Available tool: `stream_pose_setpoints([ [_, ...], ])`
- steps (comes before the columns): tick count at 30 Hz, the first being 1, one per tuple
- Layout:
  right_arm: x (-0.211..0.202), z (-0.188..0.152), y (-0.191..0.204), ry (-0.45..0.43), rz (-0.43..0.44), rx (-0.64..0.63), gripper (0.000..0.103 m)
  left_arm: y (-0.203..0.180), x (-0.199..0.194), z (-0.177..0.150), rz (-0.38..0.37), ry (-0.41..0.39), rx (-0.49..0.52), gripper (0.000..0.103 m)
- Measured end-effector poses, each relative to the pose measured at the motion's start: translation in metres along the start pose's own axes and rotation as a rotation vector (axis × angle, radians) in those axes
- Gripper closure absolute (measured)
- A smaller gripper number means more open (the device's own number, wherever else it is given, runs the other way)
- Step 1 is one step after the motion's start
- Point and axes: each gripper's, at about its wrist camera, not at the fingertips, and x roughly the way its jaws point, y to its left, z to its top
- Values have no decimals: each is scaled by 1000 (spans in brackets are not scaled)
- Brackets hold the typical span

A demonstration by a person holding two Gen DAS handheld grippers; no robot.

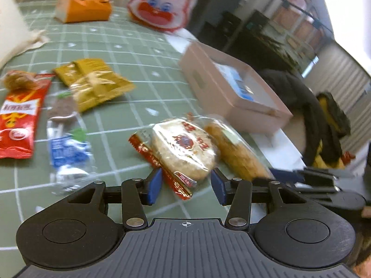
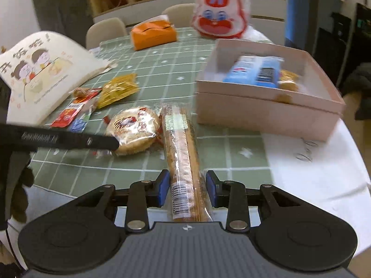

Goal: Organize snacks
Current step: 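Grasp the tan wafer stick packet with the right tool while the left tool grasps the round rice cracker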

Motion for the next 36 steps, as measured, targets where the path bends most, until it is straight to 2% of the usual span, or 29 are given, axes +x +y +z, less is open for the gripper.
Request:
stream_pose_setpoints([
  [2, -5, -4, -9, -17, -29, 19, 68, -6, -5, 3, -8, -13, 24, 51],
  [4, -9, -8, -18, -28, -36, 39, 66, -4, -14, 11, 1, -70, 8, 51],
  [6, -12, -12, -23, -23, -16, 57, 65, 2, -20, 23, 34, -141, -23, 51],
  [8, -16, -17, -25, -30, 13, 71, 63, 6, -16, 32, 57, -171, -37, 51],
  [10, -19, -21, -23, -34, 27, 65, 61, 8, 0, 37, 73, -151, -28, 51],
  [14, -24, -28, -16, -31, 32, 28, 61, 6, 22, 28, 76, -57, -6, 51],
  [18, -27, -33, -25, -21, 10, 50, 61, -7, 15, 6, 41, -15, 64, 51],
  [22, -29, -37, -32, 6, 65, 102, 60, -24, 1, -14, 25, 20, 144, 51],
  [25, -37, -40, -27, 11, 138, 78, 58, -37, -13, -22, 54, -3, 198, 51],
  [27, -43, -40, -21, -7, 140, 45, 50, -49, -19, -25, 103, -39, 248, 51],
  [28, -48, -39, -18, -28, 119, 25, 47, -55, -22, -25, 123, -57, 279, 51],
  [30, -53, -37, -17, -83, 50, 6, 29, -69, -24, -25, 143, -70, 331, 51],
  [32, -53, -32, -24, -121, -11, 44, 20, -81, -17, -27, 151, -54, 379, 51],
  [34, -47, -29, -35, -128, -55, 113, 19, -92, -4, -33, 166, -21, 429, 51],
  [36, -36, -29, -50, -96, -55, 197, 19, -99, 9, -38, 186, 14, 470, 48],
])
